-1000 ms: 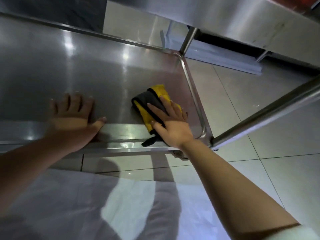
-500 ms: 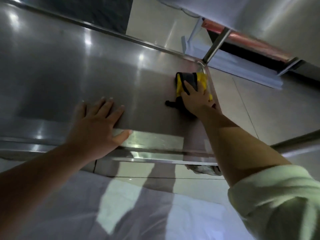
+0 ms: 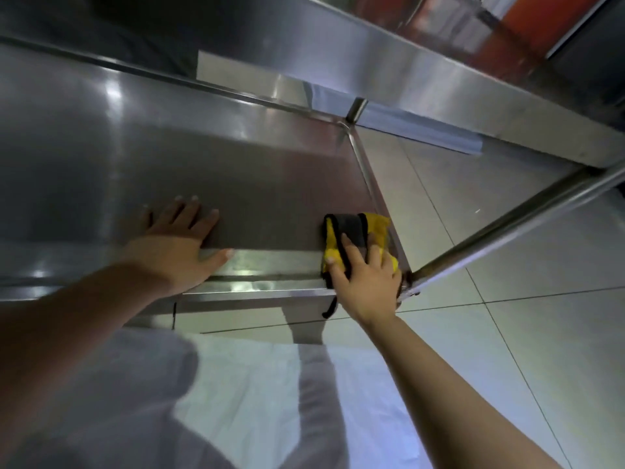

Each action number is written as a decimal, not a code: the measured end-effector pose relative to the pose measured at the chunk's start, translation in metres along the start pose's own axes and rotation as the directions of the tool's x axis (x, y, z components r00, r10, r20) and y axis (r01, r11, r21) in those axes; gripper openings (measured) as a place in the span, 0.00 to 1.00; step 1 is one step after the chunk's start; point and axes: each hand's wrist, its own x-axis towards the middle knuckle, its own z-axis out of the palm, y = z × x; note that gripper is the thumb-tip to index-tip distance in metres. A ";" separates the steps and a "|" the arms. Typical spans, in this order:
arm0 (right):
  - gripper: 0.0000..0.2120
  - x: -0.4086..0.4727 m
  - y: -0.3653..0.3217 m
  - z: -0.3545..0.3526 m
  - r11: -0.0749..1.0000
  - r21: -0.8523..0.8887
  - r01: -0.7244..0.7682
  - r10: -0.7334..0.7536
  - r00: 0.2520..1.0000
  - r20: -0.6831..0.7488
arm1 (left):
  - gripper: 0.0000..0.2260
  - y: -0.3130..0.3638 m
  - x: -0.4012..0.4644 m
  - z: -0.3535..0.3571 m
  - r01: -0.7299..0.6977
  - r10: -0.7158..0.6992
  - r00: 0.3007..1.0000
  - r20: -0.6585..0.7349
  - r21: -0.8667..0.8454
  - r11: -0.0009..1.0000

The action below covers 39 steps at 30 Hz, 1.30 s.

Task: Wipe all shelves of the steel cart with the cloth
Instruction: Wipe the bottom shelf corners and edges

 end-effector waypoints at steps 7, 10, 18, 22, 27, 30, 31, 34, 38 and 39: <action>0.24 -0.021 -0.118 0.005 0.907 0.151 0.392 -0.411 0.903 0.126 | 0.29 -0.028 -0.026 -0.012 -0.179 0.166 0.980 0.107 0.123 0.976; 0.23 -0.021 -0.115 -0.009 0.880 0.151 0.450 -0.469 0.875 0.122 | 0.27 -0.038 -0.061 -0.017 -0.176 0.153 0.979 0.134 0.177 0.968; 0.20 -0.085 -0.077 -0.056 0.745 0.348 0.569 -0.585 0.808 -0.069 | 0.28 -0.004 -0.109 -0.144 -0.383 0.416 0.886 -0.205 0.182 0.906; 0.25 -0.122 -0.050 -0.092 0.734 0.413 0.540 -0.422 0.838 -0.345 | 0.28 0.031 -0.138 -0.172 -0.569 0.668 0.620 -0.411 0.351 0.744; 0.30 -0.135 -0.012 -0.142 0.704 0.591 0.394 0.060 0.795 -0.603 | 0.29 0.049 -0.147 -0.197 -0.551 0.743 0.363 -0.563 0.513 0.658; 0.29 -0.121 -0.014 -0.168 0.637 0.686 0.351 0.308 0.700 -0.644 | 0.32 0.044 -0.139 -0.214 -0.384 0.648 0.450 -0.614 0.522 0.762; 0.28 -0.115 -0.020 -0.175 0.615 0.686 0.388 0.328 0.666 -0.670 | 0.34 0.040 -0.135 -0.218 -0.329 0.599 0.499 -0.626 0.502 0.799; 0.27 -0.097 -0.059 -0.185 0.626 0.608 0.487 0.239 0.623 -0.745 | 0.35 0.028 -0.119 -0.228 -0.225 0.527 0.595 -0.607 0.504 0.834; 0.34 -0.088 -0.121 -0.164 0.652 0.485 0.582 -0.065 0.681 -0.729 | 0.34 0.013 -0.098 -0.233 -0.330 0.611 0.549 -0.570 0.524 0.785; 0.36 -0.085 -0.127 -0.158 0.645 0.468 0.604 -0.098 0.672 -0.734 | 0.34 0.009 -0.093 -0.231 -0.352 0.617 0.535 -0.577 0.512 0.784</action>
